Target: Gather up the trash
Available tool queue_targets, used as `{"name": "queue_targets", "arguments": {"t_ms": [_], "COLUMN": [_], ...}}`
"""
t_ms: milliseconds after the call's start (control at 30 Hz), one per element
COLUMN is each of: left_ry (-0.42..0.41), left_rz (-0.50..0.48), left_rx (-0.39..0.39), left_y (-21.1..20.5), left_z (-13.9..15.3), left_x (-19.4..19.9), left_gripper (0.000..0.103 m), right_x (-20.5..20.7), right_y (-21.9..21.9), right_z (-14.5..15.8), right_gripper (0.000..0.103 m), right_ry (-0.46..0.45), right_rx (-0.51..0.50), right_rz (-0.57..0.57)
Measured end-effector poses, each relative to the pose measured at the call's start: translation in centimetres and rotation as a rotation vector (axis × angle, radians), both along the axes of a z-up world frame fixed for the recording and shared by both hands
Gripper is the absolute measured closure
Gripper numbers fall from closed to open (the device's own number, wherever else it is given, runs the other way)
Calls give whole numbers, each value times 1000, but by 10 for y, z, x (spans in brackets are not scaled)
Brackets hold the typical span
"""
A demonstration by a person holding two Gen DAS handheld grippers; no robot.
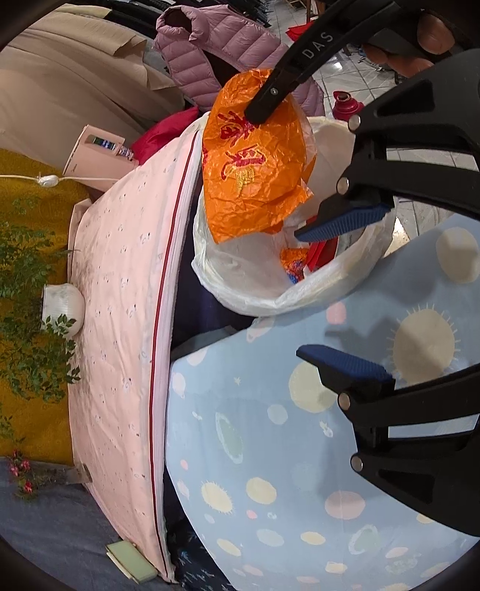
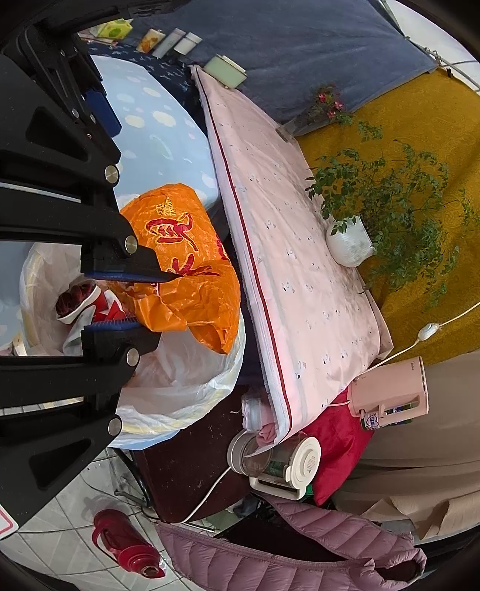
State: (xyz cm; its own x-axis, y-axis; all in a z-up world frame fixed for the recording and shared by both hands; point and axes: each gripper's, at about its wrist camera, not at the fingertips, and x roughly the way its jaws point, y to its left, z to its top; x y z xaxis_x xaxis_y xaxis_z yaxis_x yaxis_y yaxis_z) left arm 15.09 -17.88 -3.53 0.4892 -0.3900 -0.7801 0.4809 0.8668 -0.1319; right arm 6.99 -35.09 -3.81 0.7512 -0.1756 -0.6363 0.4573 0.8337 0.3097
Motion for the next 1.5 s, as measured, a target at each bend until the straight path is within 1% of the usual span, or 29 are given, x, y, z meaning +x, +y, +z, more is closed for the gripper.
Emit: {"name": "queue_targets", "arguments": {"t_ms": [33, 333, 400, 467, 500, 533, 667, 733, 833, 933, 1100, 1167, 1300, 1367, 1500], "left_ry": [-5, -11, -11, -12, -12, -14, -14, -17, -19, -22, -27, -29, -36, -42, -44], "left_rz": [4, 14, 16, 20, 22, 26, 28, 29, 31, 35, 33, 33, 36, 38, 40], "left_rx": [5, 26, 29, 32, 33, 33, 38, 41, 46, 49, 61, 64, 70, 74, 78], "left_y": [1, 8, 9, 11, 12, 13, 14, 14, 15, 16, 14, 15, 15, 16, 17], "left_z": [0, -5, -6, -7, -7, -7, -8, -8, -8, -9, -10, -10, -9, -9, -10], "left_x": [0, 1, 1, 1, 1, 1, 1, 1, 0, 0, -5, -6, -9, -11, -15], "left_gripper": [44, 44, 42, 39, 38, 37, 37, 37, 36, 34, 33, 32, 29, 26, 25], "right_x": [1, 8, 9, 11, 10, 11, 14, 14, 14, 12, 8, 7, 2, 0, -5], "right_y": [2, 10, 9, 10, 10, 11, 14, 16, 17, 19, 20, 20, 23, 23, 24], "right_z": [0, -1, -1, 0, 0, 0, 0, 1, 0, 1, 2, 2, 2, 1, 1], "right_gripper": [84, 83, 83, 80, 77, 75, 71, 67, 63, 60, 58, 56, 47, 46, 42], "right_ry": [1, 14, 15, 16, 14, 13, 12, 11, 14, 19, 21, 22, 24, 26, 31], "right_rx": [0, -17, -18, -18, -20, -22, -28, -33, -37, -53, -64, -67, -79, -85, -100], "right_rz": [3, 27, 29, 29, 28, 28, 36, 38, 47, 51, 51, 51, 54, 57, 61]}}
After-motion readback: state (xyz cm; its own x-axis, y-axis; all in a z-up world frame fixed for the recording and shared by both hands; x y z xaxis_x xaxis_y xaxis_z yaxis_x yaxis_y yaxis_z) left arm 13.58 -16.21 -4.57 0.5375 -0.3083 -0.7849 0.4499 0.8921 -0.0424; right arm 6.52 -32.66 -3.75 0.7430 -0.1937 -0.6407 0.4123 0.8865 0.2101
